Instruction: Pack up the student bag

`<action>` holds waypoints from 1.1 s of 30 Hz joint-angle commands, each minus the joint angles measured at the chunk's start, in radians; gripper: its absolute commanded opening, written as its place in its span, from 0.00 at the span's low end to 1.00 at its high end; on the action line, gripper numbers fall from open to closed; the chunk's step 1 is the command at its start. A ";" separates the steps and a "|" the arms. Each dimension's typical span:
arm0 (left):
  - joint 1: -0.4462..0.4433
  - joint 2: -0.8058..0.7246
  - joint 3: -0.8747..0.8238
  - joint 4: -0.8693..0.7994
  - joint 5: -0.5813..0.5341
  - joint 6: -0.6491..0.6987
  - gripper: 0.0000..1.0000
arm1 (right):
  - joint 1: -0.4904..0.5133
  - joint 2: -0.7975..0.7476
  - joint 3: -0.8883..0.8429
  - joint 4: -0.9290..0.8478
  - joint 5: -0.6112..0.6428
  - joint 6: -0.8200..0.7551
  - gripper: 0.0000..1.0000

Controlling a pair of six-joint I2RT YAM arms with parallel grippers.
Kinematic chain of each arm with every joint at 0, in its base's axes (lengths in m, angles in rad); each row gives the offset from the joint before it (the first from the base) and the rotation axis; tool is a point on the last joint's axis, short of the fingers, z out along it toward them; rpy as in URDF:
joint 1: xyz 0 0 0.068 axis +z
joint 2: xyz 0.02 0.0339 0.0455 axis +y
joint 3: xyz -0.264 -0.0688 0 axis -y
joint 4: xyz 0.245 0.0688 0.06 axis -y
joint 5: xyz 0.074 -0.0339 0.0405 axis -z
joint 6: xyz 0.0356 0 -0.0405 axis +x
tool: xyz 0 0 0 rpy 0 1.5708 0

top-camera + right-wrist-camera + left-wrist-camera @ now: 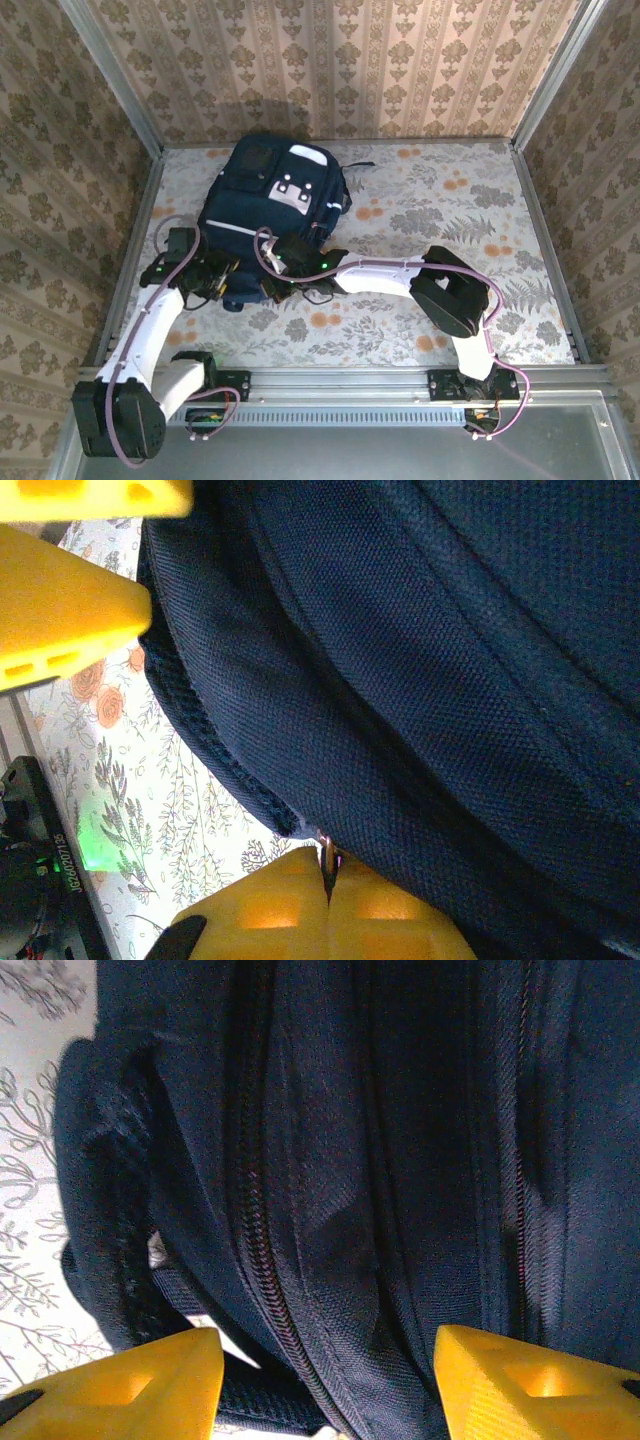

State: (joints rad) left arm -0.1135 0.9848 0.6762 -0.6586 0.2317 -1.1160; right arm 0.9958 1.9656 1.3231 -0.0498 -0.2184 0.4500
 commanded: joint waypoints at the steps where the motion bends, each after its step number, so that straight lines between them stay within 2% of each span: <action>1: -0.036 0.034 -0.003 0.019 -0.014 -0.053 0.58 | 0.005 0.010 0.012 0.058 -0.002 0.016 0.00; 5: -0.054 0.093 0.003 0.055 -0.036 -0.063 0.48 | 0.006 0.001 -0.003 0.059 0.002 0.015 0.00; 6: -0.055 0.104 0.003 0.067 -0.043 -0.066 0.43 | 0.006 -0.003 -0.010 0.059 0.006 0.011 0.00; 10: -0.057 0.118 0.013 0.099 -0.062 -0.074 0.08 | 0.004 -0.033 -0.060 0.050 0.048 -0.013 0.00; 11: -0.056 0.117 0.020 0.099 -0.067 -0.072 0.02 | 0.005 -0.041 -0.076 0.051 0.058 -0.017 0.00; 12: -0.057 0.113 0.032 0.092 -0.074 -0.067 0.00 | 0.004 -0.052 -0.092 0.052 0.068 -0.024 0.00; 23: -0.048 0.042 0.087 0.044 -0.114 -0.028 0.00 | -0.051 -0.147 -0.281 0.111 0.146 -0.006 0.00; 33: -0.049 0.025 0.066 0.042 -0.095 -0.030 0.00 | -0.206 -0.173 -0.360 0.124 0.153 0.056 0.00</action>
State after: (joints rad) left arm -0.1745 1.0386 0.7158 -0.6399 0.1783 -1.1698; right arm 0.8291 1.8187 0.9813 0.1165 -0.1127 0.4690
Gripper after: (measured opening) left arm 0.066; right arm 0.066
